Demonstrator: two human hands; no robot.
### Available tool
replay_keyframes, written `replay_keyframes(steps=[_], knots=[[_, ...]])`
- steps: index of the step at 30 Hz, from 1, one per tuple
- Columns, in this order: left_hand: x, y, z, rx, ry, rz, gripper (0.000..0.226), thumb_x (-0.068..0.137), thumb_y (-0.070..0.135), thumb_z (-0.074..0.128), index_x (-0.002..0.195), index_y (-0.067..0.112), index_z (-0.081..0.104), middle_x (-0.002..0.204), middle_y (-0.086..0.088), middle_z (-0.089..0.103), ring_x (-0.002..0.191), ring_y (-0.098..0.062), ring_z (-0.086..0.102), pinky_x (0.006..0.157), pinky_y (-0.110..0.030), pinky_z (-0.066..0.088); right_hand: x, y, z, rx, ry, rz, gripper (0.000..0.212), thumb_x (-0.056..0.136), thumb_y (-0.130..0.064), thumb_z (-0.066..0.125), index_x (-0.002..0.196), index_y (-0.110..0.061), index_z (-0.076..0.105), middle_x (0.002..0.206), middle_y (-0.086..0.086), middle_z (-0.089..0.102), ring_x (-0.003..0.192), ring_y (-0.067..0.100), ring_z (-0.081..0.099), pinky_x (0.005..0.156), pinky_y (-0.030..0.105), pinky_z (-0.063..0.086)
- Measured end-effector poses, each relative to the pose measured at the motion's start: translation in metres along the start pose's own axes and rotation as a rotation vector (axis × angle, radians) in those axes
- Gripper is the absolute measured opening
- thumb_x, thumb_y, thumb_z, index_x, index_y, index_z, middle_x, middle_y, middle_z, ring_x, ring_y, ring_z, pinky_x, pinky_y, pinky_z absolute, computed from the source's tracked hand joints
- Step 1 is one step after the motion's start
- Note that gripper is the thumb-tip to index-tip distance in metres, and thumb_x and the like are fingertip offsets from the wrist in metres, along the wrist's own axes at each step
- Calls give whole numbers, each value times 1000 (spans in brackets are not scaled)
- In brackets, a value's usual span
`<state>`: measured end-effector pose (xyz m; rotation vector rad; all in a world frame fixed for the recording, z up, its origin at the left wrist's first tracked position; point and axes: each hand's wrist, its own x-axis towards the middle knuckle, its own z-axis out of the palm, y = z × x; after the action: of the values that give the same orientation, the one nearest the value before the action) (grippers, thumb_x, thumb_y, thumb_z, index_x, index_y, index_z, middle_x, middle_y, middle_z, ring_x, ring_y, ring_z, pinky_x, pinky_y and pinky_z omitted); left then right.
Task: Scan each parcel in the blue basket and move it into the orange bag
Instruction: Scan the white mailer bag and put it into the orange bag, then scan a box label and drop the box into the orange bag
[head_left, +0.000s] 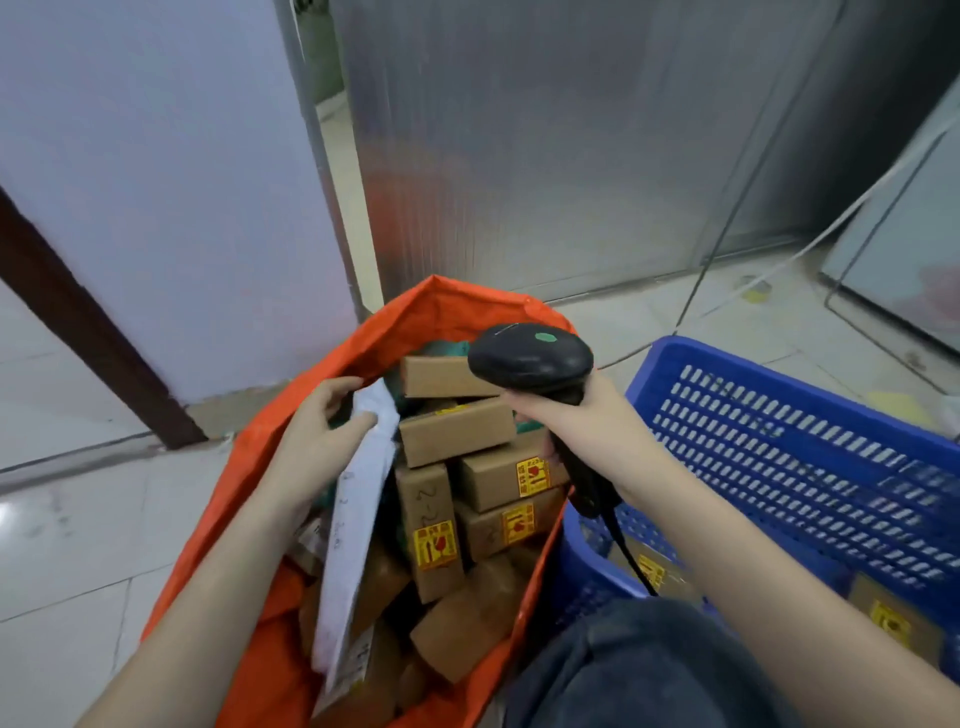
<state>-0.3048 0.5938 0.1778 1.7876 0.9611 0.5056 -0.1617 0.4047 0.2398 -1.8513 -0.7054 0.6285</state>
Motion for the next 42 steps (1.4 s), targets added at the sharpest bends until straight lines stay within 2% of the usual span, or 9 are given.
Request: replay_keyframes(steps=[2,7,17,21,27,32,35,38,42], knots=[[1,25,7,-14,-9,76,42,91,13,59,132,20,52,135,4,52,127,-9,45,103,-25,33,-3,-2,-13,21,45,15,11,85,-32,68,85,-22,65,60,9,66,47,11,57,53,23,50],[-11,87,61,-11,-100,246,38,92,26,59,129,33,52,130,15,50,124,-5,43,103,-27,34,-23,1,-72,77,201,56,20,86,-23,68,80,-3,67,44,-2,57,44,14,53,50,23,46],[-74,178,247,-54,-495,312,28,91,16,59,119,20,57,119,6,58,113,-7,51,94,-20,36,-117,58,-234,121,584,93,21,86,-27,69,75,-10,61,60,2,62,43,17,51,50,28,44],[-101,190,313,-21,-626,298,27,93,19,57,120,19,56,118,7,57,111,-7,52,92,-20,36,-155,104,-283,168,706,191,18,86,-24,69,78,-9,63,65,7,62,54,20,53,62,36,46],[-130,162,422,145,-842,228,31,94,20,54,125,14,52,119,2,54,110,-13,50,90,-24,37,-183,190,-320,146,770,364,19,87,-23,68,85,-4,65,67,13,62,56,18,56,59,30,44],[-136,97,503,331,-966,94,40,95,20,55,132,5,46,127,-6,52,111,-16,48,96,-25,36,-184,263,-339,124,743,472,8,91,-14,63,88,-6,62,66,6,58,41,-4,53,41,6,37],[-136,58,541,391,-1002,21,49,94,21,56,137,3,41,138,-10,49,124,-20,48,100,-27,35,-175,309,-351,120,721,552,14,90,-13,62,95,0,65,66,9,64,59,9,62,55,11,46],[-134,28,575,455,-1047,-27,57,95,27,55,144,6,34,147,-7,42,133,-21,43,103,-29,34,-163,363,-355,134,711,630,13,86,-14,63,97,-7,66,82,11,72,82,23,69,83,37,52],[-131,-6,619,488,-1091,-76,63,96,30,52,148,5,27,152,-9,36,137,-22,37,106,-29,32,-145,422,-347,175,655,764,4,87,-17,62,90,-15,60,78,6,62,78,21,60,67,29,44]])
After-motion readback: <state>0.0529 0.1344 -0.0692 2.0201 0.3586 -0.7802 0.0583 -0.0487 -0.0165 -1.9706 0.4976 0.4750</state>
